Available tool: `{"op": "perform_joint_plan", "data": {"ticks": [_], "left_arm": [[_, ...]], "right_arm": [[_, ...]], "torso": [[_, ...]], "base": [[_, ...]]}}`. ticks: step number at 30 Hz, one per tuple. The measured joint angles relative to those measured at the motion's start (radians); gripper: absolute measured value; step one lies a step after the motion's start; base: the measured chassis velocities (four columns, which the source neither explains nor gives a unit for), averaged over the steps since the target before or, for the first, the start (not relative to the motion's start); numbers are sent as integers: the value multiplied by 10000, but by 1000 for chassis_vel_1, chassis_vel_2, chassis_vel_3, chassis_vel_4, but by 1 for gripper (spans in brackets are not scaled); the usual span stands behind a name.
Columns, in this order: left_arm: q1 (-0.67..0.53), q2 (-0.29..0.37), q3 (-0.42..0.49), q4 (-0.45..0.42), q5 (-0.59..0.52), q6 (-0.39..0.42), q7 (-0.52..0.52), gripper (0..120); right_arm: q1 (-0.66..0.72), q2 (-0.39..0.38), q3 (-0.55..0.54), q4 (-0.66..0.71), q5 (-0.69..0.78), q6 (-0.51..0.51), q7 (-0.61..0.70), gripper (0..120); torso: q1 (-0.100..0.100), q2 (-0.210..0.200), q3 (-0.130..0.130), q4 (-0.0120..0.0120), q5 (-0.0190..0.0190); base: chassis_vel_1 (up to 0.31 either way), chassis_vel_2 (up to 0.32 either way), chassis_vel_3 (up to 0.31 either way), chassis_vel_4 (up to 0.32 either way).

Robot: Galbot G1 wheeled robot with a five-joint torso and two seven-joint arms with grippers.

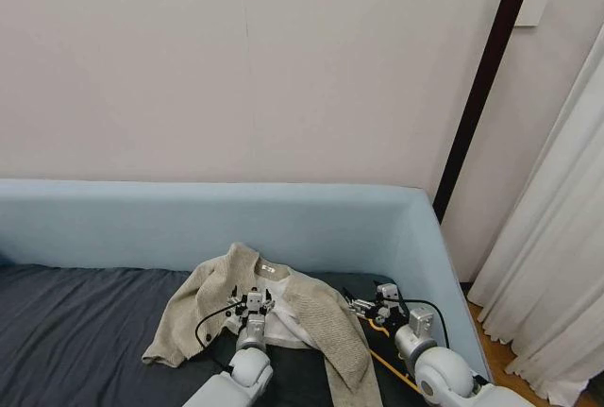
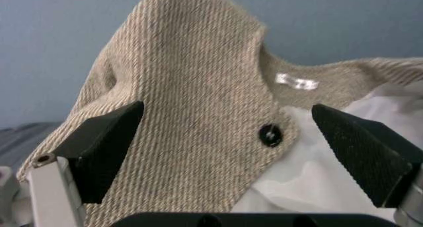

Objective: Pick up the clothes from the sofa and hang them on the clothes hanger.

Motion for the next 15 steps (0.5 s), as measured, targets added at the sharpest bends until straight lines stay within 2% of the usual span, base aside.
{"op": "perform_joint_plan", "data": {"ticks": [9,11,15], "left_arm": [[-236,-245,-357,589,-113,-148,442,100],[-546,-489,-418,1154,-191,-249,643,100],[-795,-680,-488,1702,-242,-359,834,100]], "right_arm": [[189,-7,-180,134,132,-33,-35,100],[126,-148,-178,311,176,-58,-28,100],[133,-222,-174,436,273,-104,0,100]], "torso": [[0,0,1,6,-1],[0,0,-1,-2,-2],[0,0,-1,2,-1]], "base": [[0,0,0,0],[0,0,0,0],[0,0,0,0]]}}
